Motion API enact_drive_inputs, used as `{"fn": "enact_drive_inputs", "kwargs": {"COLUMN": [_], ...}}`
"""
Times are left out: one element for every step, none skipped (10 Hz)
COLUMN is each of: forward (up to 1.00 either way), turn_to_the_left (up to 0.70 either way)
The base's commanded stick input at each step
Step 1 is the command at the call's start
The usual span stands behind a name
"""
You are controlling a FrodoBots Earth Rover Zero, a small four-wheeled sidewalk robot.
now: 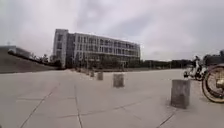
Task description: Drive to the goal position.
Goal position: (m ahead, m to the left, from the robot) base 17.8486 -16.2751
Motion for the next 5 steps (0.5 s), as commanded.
{"fn": "enact_drive_inputs", "kwargs": {"forward": [1.00,1.00,1.00,1.00,1.00], "turn_to_the_left": [0.00,0.00,-0.27,-0.40,-0.40]}}
